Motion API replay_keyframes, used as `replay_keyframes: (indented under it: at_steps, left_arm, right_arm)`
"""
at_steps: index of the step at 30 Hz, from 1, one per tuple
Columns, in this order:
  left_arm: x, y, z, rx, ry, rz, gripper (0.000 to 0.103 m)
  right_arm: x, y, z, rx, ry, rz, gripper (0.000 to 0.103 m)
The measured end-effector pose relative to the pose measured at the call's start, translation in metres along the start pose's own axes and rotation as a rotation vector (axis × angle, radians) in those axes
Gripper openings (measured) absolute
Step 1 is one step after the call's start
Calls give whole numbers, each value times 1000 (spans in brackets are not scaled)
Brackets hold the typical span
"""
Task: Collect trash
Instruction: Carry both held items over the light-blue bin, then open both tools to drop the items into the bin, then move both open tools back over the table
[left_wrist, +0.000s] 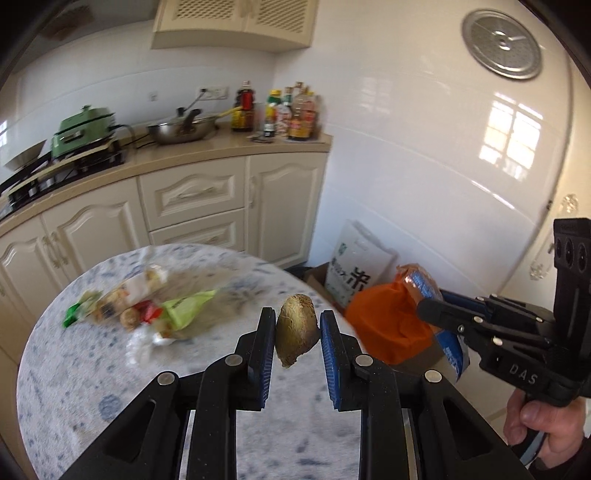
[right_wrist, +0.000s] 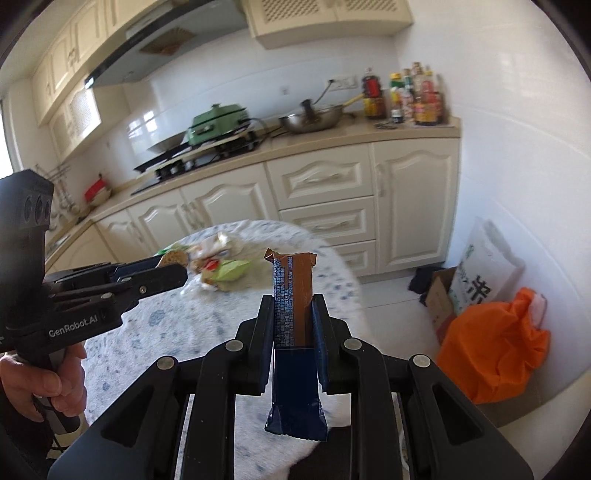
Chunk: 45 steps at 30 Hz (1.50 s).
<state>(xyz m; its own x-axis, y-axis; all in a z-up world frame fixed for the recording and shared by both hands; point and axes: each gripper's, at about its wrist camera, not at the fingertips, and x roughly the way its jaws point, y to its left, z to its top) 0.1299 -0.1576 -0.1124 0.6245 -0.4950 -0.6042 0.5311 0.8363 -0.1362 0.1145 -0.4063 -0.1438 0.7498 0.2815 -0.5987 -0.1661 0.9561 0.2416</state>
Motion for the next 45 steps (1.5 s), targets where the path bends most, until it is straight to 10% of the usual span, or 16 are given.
replay_keyframes:
  at_steps: [15,33,37,39,42,45]
  left_arm:
    - [92,-145,21,181,154,-254,20]
    - [321,-254,18,213,510,-339,31]
    - [331,-262,19,218,494,-300,78]
    - [323,-260,22,220,456,-273,91]
    - [316,-257,25,216,439,-232,98]
    - [301,-253,30,200,426,-215,98]
  right_arm:
    - [-67,-164,-60,290,19,-301,19]
    - [-7,-295,-150,601,190,-355,24]
    - [-2,-305,-161,629,209,-388,69]
    - [-3,-306,-163,642,200,-393,72]
    - [-7,-305,-166,666,198,-412,101]
    - [-12,-300,-165,686,193,-431,103]
